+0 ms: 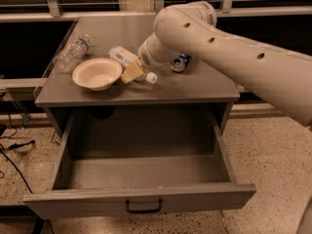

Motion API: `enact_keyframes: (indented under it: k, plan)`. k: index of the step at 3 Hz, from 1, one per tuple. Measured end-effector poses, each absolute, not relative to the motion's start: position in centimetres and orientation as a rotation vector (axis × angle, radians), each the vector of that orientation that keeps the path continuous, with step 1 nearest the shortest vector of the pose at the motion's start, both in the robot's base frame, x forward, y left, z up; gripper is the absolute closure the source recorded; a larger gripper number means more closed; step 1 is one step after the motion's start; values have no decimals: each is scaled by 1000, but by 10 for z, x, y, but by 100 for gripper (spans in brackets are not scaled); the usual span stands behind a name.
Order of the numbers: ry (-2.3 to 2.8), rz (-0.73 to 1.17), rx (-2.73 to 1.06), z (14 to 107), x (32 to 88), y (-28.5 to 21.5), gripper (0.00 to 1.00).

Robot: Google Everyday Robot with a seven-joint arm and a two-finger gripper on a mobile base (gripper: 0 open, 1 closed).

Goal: Place blue plastic bottle into top drawer

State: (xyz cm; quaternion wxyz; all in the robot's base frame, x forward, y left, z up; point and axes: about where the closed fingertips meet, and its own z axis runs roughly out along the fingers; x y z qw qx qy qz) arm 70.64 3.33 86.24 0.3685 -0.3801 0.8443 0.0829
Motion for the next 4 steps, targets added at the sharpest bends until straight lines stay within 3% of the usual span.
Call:
enact_keyframes:
  k: [1,2,3,4]
  plan:
    - [2168,213,-976,862,706,33,42]
    - [2168,213,-976,862,706,33,73]
    - [2168,213,-976,862,706,33,96]
    - [2168,213,-976,862,706,33,100]
